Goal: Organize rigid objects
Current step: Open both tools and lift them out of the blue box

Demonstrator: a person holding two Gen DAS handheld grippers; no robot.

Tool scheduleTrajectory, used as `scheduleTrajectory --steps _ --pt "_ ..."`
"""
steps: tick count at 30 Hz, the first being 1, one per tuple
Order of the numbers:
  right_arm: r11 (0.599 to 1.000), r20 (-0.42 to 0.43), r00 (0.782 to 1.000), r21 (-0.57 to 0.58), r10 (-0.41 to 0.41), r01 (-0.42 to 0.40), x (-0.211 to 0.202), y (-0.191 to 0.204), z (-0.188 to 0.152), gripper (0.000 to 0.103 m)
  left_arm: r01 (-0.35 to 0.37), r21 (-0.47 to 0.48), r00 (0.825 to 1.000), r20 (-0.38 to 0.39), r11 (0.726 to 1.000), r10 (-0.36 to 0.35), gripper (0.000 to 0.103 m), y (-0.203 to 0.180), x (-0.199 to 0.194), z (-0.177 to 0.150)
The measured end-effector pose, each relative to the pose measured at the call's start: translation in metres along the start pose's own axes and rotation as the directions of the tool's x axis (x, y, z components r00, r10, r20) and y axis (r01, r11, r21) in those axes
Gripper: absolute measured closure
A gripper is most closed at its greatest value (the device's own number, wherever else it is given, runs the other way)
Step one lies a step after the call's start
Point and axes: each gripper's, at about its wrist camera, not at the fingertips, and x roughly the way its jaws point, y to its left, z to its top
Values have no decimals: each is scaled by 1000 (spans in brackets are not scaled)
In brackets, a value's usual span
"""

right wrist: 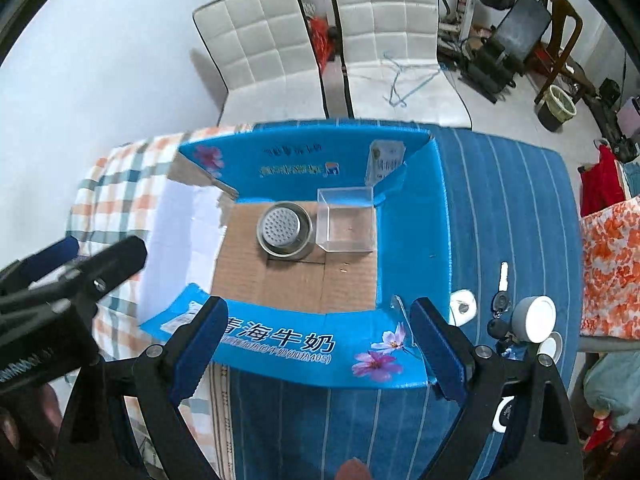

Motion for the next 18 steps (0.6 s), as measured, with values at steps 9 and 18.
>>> scheduleTrajectory --steps 9,18 --pt "998 35 998 -41 43 -41 -45 -8 -11 9 9 -5 999 47 1000 -9 1 -15 -42 -17" --pt "996 35 997 48 73 -74 -60 -76 -34 9 31 27 998 52 999 -32 1 -60 -55 -21"
